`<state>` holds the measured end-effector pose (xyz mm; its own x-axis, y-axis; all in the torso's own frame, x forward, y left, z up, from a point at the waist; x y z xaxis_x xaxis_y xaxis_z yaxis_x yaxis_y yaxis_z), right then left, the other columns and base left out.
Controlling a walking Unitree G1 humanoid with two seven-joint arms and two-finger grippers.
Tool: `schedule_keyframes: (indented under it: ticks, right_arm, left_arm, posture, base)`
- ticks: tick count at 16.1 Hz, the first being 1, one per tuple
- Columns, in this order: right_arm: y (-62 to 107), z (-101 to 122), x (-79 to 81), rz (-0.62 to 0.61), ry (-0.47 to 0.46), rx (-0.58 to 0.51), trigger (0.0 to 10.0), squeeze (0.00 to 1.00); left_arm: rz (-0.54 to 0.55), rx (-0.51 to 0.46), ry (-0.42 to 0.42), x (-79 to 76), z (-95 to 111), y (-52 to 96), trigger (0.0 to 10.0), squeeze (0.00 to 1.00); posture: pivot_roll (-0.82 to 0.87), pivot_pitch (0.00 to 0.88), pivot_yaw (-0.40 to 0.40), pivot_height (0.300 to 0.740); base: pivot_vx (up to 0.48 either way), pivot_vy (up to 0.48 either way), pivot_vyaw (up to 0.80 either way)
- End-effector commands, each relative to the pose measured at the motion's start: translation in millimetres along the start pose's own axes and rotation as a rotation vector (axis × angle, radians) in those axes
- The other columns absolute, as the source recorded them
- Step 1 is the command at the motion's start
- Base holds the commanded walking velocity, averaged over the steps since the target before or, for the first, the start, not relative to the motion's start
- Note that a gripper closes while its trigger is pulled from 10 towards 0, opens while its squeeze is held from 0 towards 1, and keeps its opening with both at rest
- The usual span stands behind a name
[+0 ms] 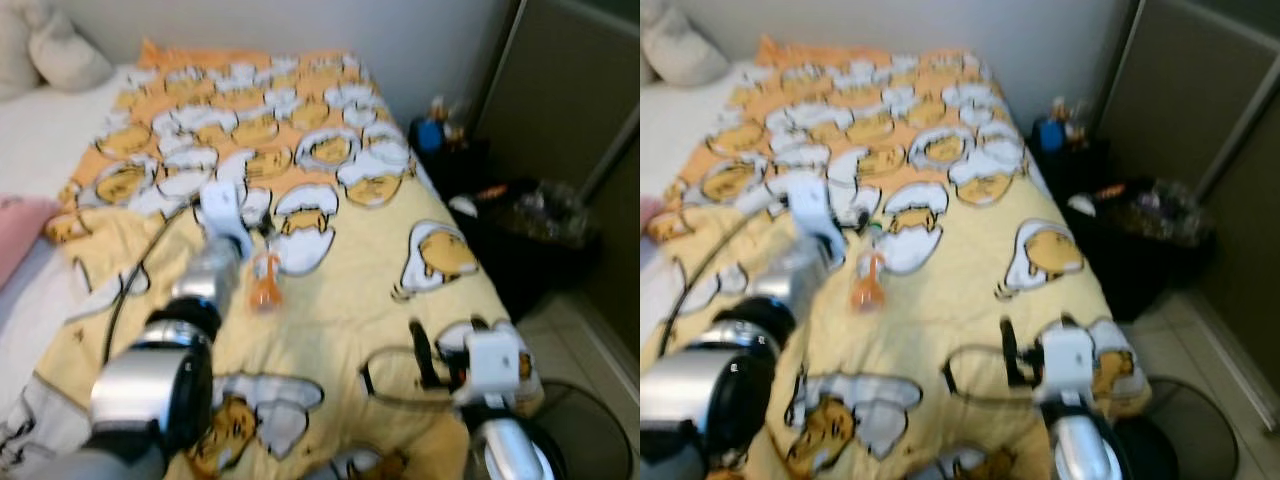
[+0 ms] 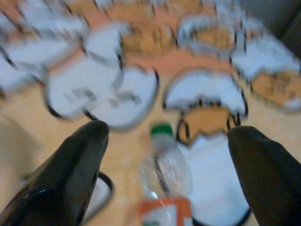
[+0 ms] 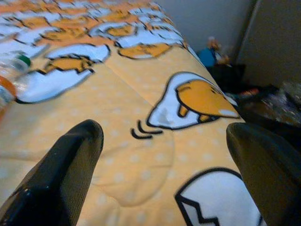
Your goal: Clean up the room
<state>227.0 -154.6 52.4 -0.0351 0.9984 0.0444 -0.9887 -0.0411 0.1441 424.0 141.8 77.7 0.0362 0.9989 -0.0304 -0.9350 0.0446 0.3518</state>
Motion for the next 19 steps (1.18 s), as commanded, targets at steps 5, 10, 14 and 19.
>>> schedule_keyframes:
  ticks: [5, 10, 14, 19]
  right_arm:
    - [52.3, -4, 14.5, -0.065, -0.025, 0.084, 10.0, 0.0]
    - [70.7, -5, 23.9, -0.075, -0.038, 0.123, 10.0, 0.0]
    - [83.4, -3, 32.6, -0.058, -0.03, 0.155, 10.0, 0.0]
    - [83.0, -1, 32.8, -0.057, -0.03, 0.157, 10.0, 0.0]
  left_arm:
    - [0.143, 0.009, -0.106, 14.4, 2, -0.1, 10.0, 0.0]
    - [0.169, -0.021, -0.158, 28.3, 9, 0.9, 10.0, 0.0]
    - [0.285, 0.031, -0.23, 53.8, -3, 6.3, 10.0, 0.0]
    - [0.164, 0.208, -0.239, 43.4, -47, 10.3, 3.0, 0.0]
  posture:
    - [-0.32, 0.202, 0.096, 0.74]
    - [-0.32, 0.266, 0.113, 0.74]
    - [-0.33, 0.302, 0.104, 0.74]
    - [-0.33, 0.302, 0.105, 0.74]
  base:
    - [0.0, 0.0, 0.0]
    - [0.0, 0.0, 0.0]
    - [0.0, 0.0, 0.0]
    - [0.0, 0.0, 0.0]
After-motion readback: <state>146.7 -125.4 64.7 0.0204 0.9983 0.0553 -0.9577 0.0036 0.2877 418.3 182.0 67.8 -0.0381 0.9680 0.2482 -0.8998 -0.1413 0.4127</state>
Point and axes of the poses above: a point about 5 cm out from each wrist's last joint towards the gripper, its own y axis pointing back from the gripper into the wrist, its own z axis along the axis of the wrist's last joint, x = y × z, the point moved 5 cm from there along -y, pointing out of the wrist towards the gripper, and after that the axes turned 6 degrees about -y, right-handed, at the moved point
